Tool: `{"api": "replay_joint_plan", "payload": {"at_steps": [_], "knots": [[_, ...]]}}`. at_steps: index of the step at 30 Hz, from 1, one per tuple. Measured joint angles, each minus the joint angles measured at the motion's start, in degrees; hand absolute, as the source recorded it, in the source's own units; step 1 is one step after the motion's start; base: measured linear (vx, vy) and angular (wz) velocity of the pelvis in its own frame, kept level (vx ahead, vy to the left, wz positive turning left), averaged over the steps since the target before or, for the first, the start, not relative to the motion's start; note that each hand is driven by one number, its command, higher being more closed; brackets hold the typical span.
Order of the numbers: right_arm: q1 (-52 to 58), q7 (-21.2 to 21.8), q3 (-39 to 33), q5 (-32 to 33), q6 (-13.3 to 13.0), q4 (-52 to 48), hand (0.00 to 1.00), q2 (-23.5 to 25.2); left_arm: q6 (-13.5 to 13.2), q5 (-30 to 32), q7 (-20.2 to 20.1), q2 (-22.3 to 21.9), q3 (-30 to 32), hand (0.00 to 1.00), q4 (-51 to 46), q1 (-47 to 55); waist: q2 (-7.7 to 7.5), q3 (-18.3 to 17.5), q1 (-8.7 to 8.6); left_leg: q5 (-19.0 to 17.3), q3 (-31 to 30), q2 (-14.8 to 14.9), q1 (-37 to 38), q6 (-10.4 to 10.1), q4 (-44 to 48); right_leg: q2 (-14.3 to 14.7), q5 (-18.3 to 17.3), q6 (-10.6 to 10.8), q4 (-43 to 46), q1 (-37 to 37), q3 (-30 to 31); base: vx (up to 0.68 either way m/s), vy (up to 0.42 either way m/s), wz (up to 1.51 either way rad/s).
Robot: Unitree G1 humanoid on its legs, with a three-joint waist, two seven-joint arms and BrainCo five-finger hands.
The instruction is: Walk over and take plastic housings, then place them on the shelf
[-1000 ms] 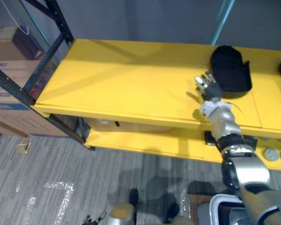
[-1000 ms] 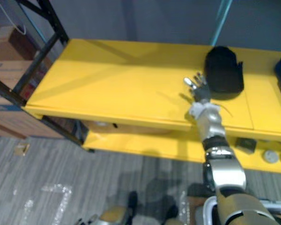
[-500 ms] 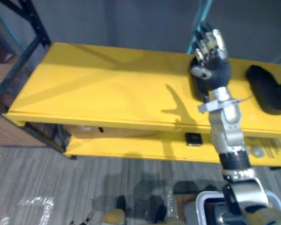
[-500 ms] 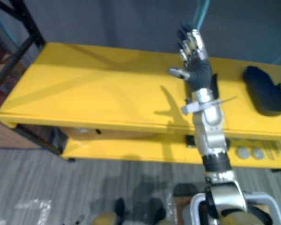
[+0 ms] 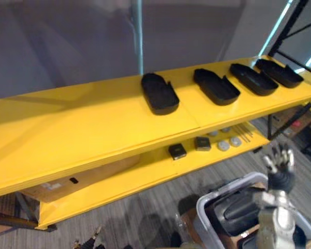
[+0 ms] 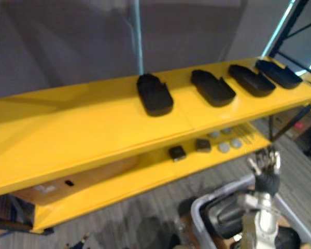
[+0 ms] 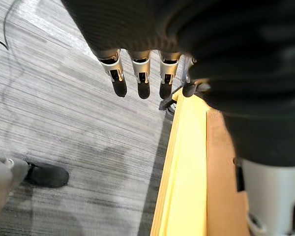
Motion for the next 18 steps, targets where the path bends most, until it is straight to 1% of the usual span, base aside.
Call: {"api": "replay_joint_plan", "payload": {"at_steps": [3,4,6,7,9,11,12,13,14,18], "knots": [[1.83,4.57,2.45,-0.56,0.77,5.28,0.00,0.89,0.40,0.02,0.11,0.04,-2.19,0.00,-0.35,0.30,0.31,-0.15,0.09,-0.16,0.10,-0.16,0.32,0.09,-0.02,-0.19,-0.03,0.12,0.14,0.21,0.11,-0.01,0.003,-0.05],[1.82,5.06,3.10,-0.57,0.78,6.00,0.00,0.97,0.41,0.02,0.11,-0.07,-2.27,0.00,-0.40,0.31,0.33,-0.16,0.12,-0.16,0.09,-0.22,0.32,0.10,-0.02,-0.26,-0.04,0.19,0.14,0.20,0.11,0.00,0.000,0.00],[1.40,6.96,5.67,-4.19,0.79,9.38,0.00,1.30,0.91,0.01,0.15,-0.01,-3.54,0.00,-0.41,0.43,0.37,-0.19,0.41,-0.20,-0.12,-0.42,0.30,0.16,-0.04,-0.48,-0.11,0.32,0.20,0.24,0.01,-0.01,0.019,0.04],[1.16,7.21,6.46,-4.71,0.84,10.38,0.00,1.30,1.10,0.01,0.19,0.07,-4.08,0.00,-0.41,0.53,0.38,-0.20,0.48,-0.22,-0.18,-0.49,0.29,0.20,-0.04,-0.56,-0.12,0.35,0.22,0.24,-0.03,0.00,0.023,0.06],[0.62,7.75,8.85,-7.42,1.91,13.77,0.00,1.44,1.72,0.04,0.34,-0.28,-4.56,0.00,-0.41,0.68,0.62,-0.33,1.31,-0.37,-0.45,-0.82,0.25,0.45,-0.05,-0.88,-0.09,0.47,0.22,0.32,-0.18,0.01,0.030,0.06],[0.55,8.29,10.03,-8.40,2.35,15.49,0.00,1.49,1.86,0.05,0.37,-0.21,-4.70,0.00,-0.41,0.71,0.70,-0.38,1.87,-0.41,-0.98,-1.04,0.20,0.54,-0.06,-1.07,-0.18,0.60,0.22,0.49,-0.50,0.03,0.022,0.20],[0.12,8.58,11.45,-8.83,2.90,17.47,0.00,1.56,2.16,0.09,0.45,0.07,-5.80,0.00,-0.38,0.94,0.73,-0.36,1.77,-0.38,-2.36,-1.31,0.15,0.59,-0.06,-1.44,-0.60,1.00,0.22,1.16,-1.89,0.08,0.047,0.56],[-1.70,8.63,15.76,-11.84,2.99,21.61,0.00,1.79,3.09,0.04,0.46,0.11,-6.63,0.00,-0.41,0.99,0.79,-0.35,3.08,-0.55,-3.76,-1.91,0.25,0.98,-0.07,-1.97,-0.96,1.18,0.22,2.10,-3.38,0.07,0.041,0.51],[-3.80,8.36,19.20,-14.01,3.00,25.98,0.00,2.34,3.21,0.08,0.57,0.44,-6.70,0.00,-0.48,0.63,-0.02,0.13,3.38,-0.91,-5.07,-2.68,0.37,1.50,-0.09,-2.76,-1.47,1.61,0.07,3.22,-4.99,0.05,0.034,0.28],[-3.80,8.37,19.61,-14.02,3.00,26.02,0.00,2.39,3.21,0.08,0.57,0.47,-6.58,0.00,-0.48,0.66,-0.01,0.13,3.32,-1.00,-4.82,-2.60,0.43,1.58,-0.08,-2.73,-1.48,1.61,0.06,3.16,-4.79,0.00,0.001,-0.02]]}}
